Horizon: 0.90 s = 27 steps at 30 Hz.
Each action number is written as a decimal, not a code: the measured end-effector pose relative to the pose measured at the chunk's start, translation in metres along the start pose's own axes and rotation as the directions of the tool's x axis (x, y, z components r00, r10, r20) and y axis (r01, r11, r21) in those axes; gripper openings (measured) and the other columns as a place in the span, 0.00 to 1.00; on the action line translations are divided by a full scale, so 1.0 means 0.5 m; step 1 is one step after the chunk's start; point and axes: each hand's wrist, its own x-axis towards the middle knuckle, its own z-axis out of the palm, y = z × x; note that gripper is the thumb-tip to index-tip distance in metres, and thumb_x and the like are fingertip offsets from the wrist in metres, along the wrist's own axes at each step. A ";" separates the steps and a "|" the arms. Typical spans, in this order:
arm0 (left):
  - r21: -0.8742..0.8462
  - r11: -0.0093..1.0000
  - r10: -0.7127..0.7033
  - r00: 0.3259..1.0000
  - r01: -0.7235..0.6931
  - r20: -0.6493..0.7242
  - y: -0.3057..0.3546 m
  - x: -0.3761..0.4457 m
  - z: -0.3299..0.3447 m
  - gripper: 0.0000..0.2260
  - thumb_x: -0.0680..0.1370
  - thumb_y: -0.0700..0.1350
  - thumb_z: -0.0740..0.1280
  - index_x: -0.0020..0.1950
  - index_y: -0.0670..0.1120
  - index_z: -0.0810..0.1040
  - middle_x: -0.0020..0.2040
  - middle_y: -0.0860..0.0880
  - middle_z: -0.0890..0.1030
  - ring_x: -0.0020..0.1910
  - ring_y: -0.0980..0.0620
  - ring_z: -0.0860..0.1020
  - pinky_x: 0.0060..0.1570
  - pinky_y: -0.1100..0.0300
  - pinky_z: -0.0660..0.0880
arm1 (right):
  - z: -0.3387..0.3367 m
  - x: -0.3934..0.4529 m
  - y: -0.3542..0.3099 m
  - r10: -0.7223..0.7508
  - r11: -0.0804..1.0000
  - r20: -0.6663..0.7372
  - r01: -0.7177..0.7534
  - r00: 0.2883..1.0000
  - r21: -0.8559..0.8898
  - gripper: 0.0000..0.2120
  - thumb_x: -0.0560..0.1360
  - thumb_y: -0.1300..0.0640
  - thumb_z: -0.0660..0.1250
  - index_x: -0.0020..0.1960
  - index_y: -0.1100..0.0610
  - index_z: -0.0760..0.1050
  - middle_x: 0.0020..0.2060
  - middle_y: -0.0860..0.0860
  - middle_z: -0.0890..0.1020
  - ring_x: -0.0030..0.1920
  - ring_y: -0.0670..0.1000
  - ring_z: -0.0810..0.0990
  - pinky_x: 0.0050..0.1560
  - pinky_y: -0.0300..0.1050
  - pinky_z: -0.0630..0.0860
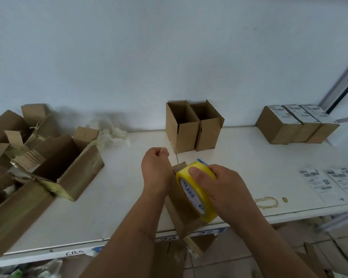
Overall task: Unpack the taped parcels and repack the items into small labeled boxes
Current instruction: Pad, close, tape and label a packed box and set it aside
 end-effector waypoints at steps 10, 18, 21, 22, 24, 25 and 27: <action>0.199 0.973 -0.145 0.977 0.113 0.154 0.007 0.076 -0.015 0.12 0.80 0.42 0.66 0.49 0.33 0.80 0.42 0.42 0.78 0.36 0.50 0.73 0.33 0.61 0.67 | 0.023 0.022 -0.015 0.045 0.996 0.022 -0.044 0.999 -0.073 0.24 0.74 0.34 0.59 0.53 0.52 0.77 0.40 0.45 0.78 0.44 0.48 0.78 0.49 0.44 0.78; 0.231 0.932 -0.329 0.920 0.279 0.214 -0.028 0.099 -0.015 0.04 0.70 0.38 0.70 0.38 0.40 0.76 0.38 0.42 0.76 0.37 0.46 0.74 0.38 0.55 0.73 | 0.023 0.032 -0.025 0.075 0.994 0.031 -0.072 0.997 -0.085 0.25 0.71 0.31 0.56 0.49 0.50 0.75 0.37 0.44 0.77 0.40 0.45 0.77 0.49 0.43 0.76; 0.214 0.904 -0.416 0.874 0.369 0.250 -0.040 0.097 -0.021 0.06 0.71 0.37 0.71 0.46 0.36 0.82 0.42 0.40 0.79 0.41 0.45 0.76 0.44 0.53 0.76 | 0.023 0.034 -0.026 0.087 0.993 0.042 -0.083 0.995 -0.080 0.27 0.66 0.29 0.53 0.49 0.49 0.74 0.37 0.43 0.77 0.40 0.45 0.77 0.50 0.44 0.76; 0.205 0.889 -0.454 0.848 0.410 0.273 -0.043 0.095 -0.025 0.05 0.73 0.38 0.71 0.46 0.37 0.82 0.43 0.41 0.80 0.43 0.45 0.77 0.45 0.53 0.77 | 0.023 0.034 -0.027 0.091 0.993 0.046 -0.087 0.995 -0.084 0.29 0.64 0.29 0.52 0.49 0.49 0.74 0.37 0.44 0.77 0.40 0.45 0.77 0.50 0.43 0.75; 0.213 0.857 -0.515 0.798 0.469 0.314 -0.045 0.090 -0.031 0.03 0.76 0.40 0.69 0.43 0.40 0.80 0.40 0.43 0.78 0.43 0.46 0.76 0.43 0.54 0.77 | 0.024 0.035 -0.024 0.095 0.991 0.049 -0.090 0.994 -0.095 0.32 0.63 0.28 0.52 0.51 0.50 0.75 0.38 0.44 0.77 0.42 0.46 0.77 0.51 0.44 0.76; 0.229 0.846 -0.533 0.778 0.482 0.332 -0.047 0.090 -0.034 0.04 0.76 0.40 0.68 0.42 0.41 0.79 0.40 0.44 0.78 0.43 0.46 0.75 0.42 0.55 0.76 | 0.025 0.036 -0.022 0.096 0.991 0.047 -0.092 0.994 -0.095 0.32 0.65 0.28 0.53 0.52 0.51 0.76 0.39 0.44 0.77 0.43 0.47 0.78 0.52 0.46 0.77; 0.274 0.840 -0.540 0.763 0.468 0.354 -0.052 0.096 -0.041 0.04 0.76 0.41 0.68 0.42 0.42 0.79 0.42 0.44 0.78 0.45 0.46 0.75 0.43 0.54 0.77 | 0.026 0.034 -0.020 0.096 0.992 0.045 -0.091 0.994 -0.092 0.29 0.67 0.29 0.54 0.52 0.50 0.76 0.39 0.44 0.78 0.43 0.47 0.78 0.52 0.45 0.77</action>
